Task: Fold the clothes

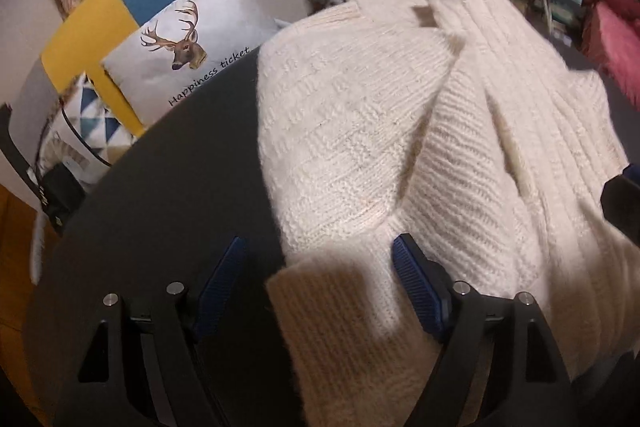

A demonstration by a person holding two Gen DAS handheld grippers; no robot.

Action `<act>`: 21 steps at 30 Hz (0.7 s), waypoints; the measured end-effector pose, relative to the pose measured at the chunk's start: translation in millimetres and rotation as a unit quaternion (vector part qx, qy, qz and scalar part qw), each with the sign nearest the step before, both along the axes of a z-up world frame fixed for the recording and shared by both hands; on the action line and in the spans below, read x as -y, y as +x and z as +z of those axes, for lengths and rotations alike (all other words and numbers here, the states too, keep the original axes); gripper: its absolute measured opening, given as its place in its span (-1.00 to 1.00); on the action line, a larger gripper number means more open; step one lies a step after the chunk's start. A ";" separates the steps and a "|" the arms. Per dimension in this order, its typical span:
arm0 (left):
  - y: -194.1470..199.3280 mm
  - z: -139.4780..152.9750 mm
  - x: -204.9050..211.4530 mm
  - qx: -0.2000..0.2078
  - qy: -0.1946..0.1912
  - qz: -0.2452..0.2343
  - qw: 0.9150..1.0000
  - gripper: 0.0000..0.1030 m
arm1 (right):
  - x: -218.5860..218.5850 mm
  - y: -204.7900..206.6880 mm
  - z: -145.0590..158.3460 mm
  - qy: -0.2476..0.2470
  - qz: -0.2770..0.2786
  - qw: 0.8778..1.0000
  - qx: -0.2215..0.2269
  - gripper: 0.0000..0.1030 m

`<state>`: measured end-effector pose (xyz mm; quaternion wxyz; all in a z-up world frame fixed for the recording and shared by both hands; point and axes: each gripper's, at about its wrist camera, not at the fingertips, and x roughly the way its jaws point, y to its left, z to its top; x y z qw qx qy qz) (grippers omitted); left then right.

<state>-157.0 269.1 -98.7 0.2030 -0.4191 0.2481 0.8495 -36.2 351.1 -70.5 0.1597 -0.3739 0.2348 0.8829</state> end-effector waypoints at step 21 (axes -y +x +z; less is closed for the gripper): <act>18.6 18.2 46.2 0.005 0.067 -0.009 0.998 -0.77 | -7.5 -23.7 -2.4 -0.015 0.016 1.000 -0.010 -0.17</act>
